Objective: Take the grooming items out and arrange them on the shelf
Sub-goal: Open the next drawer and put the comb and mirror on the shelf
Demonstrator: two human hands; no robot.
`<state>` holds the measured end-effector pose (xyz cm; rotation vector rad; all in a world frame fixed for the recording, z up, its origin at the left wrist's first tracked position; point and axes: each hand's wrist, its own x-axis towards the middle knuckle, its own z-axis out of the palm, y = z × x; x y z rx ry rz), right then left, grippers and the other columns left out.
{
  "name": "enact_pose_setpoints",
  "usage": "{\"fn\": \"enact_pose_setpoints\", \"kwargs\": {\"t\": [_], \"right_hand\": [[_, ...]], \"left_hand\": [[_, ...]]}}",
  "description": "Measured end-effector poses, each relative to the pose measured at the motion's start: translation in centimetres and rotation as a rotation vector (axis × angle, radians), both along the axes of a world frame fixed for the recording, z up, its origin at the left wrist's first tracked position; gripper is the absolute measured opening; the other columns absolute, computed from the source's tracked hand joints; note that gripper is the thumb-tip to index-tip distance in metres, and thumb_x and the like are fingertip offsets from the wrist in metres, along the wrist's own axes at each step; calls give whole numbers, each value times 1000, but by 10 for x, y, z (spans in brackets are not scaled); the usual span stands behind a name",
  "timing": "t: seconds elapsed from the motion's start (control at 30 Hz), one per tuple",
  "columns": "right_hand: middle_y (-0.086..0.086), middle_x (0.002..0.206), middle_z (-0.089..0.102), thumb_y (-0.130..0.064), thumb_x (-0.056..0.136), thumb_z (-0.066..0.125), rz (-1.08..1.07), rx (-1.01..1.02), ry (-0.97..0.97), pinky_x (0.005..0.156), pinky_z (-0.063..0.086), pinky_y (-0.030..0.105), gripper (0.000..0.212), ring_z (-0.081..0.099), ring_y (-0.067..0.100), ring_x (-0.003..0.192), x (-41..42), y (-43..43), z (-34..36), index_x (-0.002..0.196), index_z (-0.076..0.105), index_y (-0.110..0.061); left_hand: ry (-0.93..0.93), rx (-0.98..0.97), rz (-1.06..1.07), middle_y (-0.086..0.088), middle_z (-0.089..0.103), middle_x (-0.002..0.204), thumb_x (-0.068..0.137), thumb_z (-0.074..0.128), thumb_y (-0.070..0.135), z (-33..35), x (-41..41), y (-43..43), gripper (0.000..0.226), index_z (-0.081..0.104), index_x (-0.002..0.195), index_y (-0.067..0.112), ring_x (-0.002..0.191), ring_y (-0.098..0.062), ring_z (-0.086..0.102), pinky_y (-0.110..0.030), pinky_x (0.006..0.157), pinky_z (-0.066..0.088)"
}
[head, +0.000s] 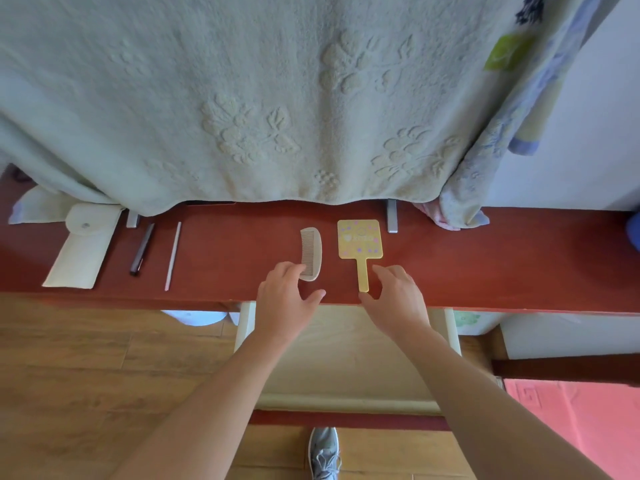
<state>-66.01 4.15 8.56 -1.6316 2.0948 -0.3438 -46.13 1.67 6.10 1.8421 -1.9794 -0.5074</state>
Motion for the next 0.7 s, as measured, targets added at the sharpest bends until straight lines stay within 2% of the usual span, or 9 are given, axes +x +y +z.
{"fn": "enact_pose_setpoints", "kwargs": {"t": [0.07,0.2,0.33,0.53,0.7], "right_hand": [[0,132,51,-34,88,62,43,-14,19,97,42,31,56,45,20,120,-3,18,1,138,47,-16],[-1,144,43,-40,90,59,144,-20,80,108,33,32,62,35,21,132,-8,57,2,144,40,-15],[1,148,39,-43,90,58,249,-19,123,111,30,34,66,33,22,136,-12,98,-3,146,37,-16],[-1,149,38,-44,91,57,322,-1,136,110,34,34,64,34,20,135,-17,153,-18,146,36,-19],[2,145,43,-39,91,59,366,11,156,106,38,37,55,38,23,132,-24,183,-35,139,46,-17]], "left_hand": [[18,-27,-47,1,61,118,74,81,38,1,4,18,51,66,117,15,106,-24,58,-38,87,44],[-13,0,-166,-3,54,139,81,74,43,5,20,57,57,62,129,14,130,-23,48,-42,107,40],[-70,46,-261,0,44,151,85,69,49,10,34,98,64,53,140,20,140,-20,38,-39,114,31],[-117,95,-319,4,41,153,87,67,48,-1,46,150,66,47,145,23,142,-18,35,-39,117,32],[-230,70,-410,0,51,145,88,68,43,-18,52,175,57,55,138,19,135,-20,44,-39,113,35]]}}
